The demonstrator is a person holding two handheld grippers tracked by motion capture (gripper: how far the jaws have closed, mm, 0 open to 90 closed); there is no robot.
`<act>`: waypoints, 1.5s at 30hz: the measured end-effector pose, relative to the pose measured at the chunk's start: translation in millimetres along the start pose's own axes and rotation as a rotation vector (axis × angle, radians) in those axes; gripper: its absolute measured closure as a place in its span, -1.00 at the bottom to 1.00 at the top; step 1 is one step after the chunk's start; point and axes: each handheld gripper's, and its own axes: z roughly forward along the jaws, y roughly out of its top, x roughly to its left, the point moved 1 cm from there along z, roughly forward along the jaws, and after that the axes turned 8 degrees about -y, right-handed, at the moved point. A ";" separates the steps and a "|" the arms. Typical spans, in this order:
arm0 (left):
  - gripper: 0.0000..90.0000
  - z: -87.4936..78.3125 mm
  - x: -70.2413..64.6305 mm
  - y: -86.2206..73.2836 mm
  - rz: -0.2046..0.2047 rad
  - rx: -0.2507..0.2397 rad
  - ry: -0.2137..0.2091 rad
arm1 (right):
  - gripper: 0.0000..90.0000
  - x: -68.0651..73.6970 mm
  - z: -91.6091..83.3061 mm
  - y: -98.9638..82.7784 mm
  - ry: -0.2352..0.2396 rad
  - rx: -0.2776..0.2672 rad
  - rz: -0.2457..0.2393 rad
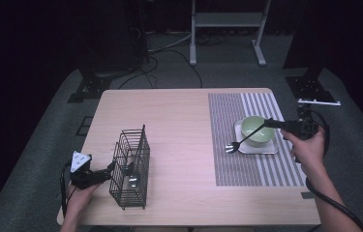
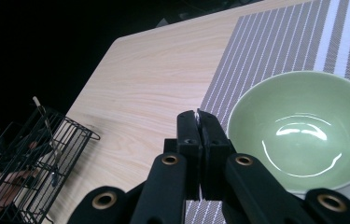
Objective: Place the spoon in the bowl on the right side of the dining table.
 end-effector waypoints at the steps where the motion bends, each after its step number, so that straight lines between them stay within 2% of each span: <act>1: -1.00 0.0 0.0 0.0 0.000 0.000 0.000 | 0.97 -0.7 -0.3 0.6 -0.002 -0.004 0.002; 26: -1.00 -0.1 -0.1 0.0 0.004 0.002 0.001 | 0.97 -17.1 -15.7 12.5 -0.069 -0.047 0.042; 42: -1.00 0.1 -0.2 0.0 0.004 0.004 0.001 | 0.97 -24.0 -25.6 21.1 -0.092 -0.076 0.067; 45: -1.00 0.1 -0.2 0.1 0.004 0.005 0.001 | 0.97 -26.7 -28.5 24.8 -0.112 -0.083 0.069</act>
